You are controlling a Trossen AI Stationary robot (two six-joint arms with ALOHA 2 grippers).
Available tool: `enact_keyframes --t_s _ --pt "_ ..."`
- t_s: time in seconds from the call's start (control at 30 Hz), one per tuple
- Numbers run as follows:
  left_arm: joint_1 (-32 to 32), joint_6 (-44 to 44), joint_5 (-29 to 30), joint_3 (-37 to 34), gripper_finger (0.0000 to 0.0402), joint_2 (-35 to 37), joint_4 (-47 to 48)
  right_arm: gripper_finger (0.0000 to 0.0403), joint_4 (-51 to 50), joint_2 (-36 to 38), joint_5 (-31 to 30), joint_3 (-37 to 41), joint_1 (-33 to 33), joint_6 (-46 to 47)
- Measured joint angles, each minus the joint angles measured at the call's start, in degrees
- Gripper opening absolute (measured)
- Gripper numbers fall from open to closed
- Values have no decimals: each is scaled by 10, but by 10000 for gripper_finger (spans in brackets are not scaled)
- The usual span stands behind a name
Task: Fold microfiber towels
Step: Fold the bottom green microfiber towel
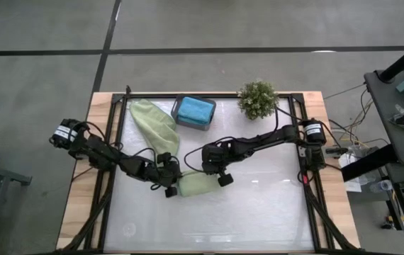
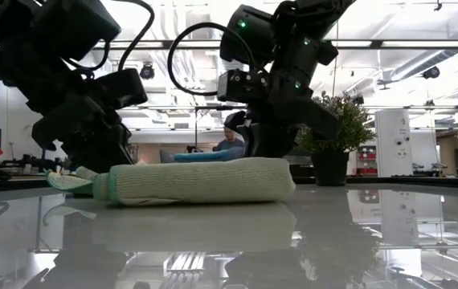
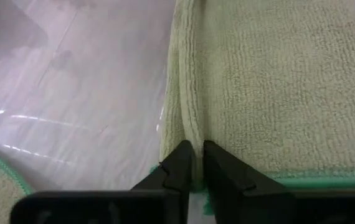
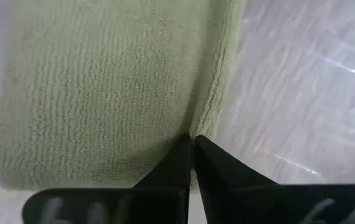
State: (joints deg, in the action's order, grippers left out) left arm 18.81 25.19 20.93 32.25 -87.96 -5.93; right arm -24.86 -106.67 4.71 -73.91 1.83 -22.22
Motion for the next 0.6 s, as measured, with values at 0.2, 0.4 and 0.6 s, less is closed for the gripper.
enact_keyframes --t_s 0.2,0.4,0.6 --pt "0 0 -7 0 100 8 6 52 -12 4 -21 -4 0 22" --pt "0 -10 -9 1 144 41 43 109 -60 5 -36 -30 0 47" --pt "0 -30 38 0 147 77 73 140 -90 23 -45 -41 3 77"
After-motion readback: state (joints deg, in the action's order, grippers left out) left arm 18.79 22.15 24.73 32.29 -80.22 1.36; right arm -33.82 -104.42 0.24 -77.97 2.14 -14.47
